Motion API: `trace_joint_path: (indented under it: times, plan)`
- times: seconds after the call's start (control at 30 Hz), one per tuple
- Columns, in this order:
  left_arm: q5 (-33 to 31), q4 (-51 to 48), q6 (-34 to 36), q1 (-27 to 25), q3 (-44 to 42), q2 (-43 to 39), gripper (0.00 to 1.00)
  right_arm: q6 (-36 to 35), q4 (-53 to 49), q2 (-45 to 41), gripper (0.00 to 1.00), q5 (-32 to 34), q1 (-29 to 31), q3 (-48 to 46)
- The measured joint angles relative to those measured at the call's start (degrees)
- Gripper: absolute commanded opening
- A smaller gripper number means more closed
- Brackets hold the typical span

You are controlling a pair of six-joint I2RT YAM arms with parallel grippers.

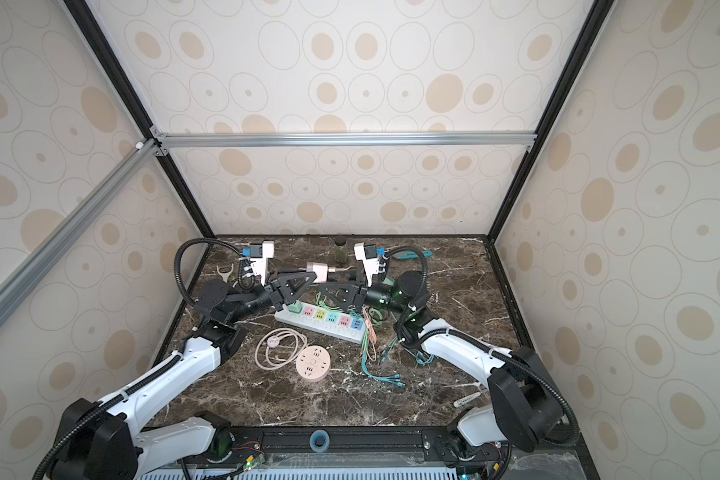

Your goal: Insert the plug

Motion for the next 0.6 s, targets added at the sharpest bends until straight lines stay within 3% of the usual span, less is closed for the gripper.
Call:
trace_joint_path:
  times: [0.6]
  plan:
    - [0.63,5.40,-2.21,0.00,-1.79,-1.05,0.00,1.44,1.64,1.86,0.54,0.15,0.11,3.10]
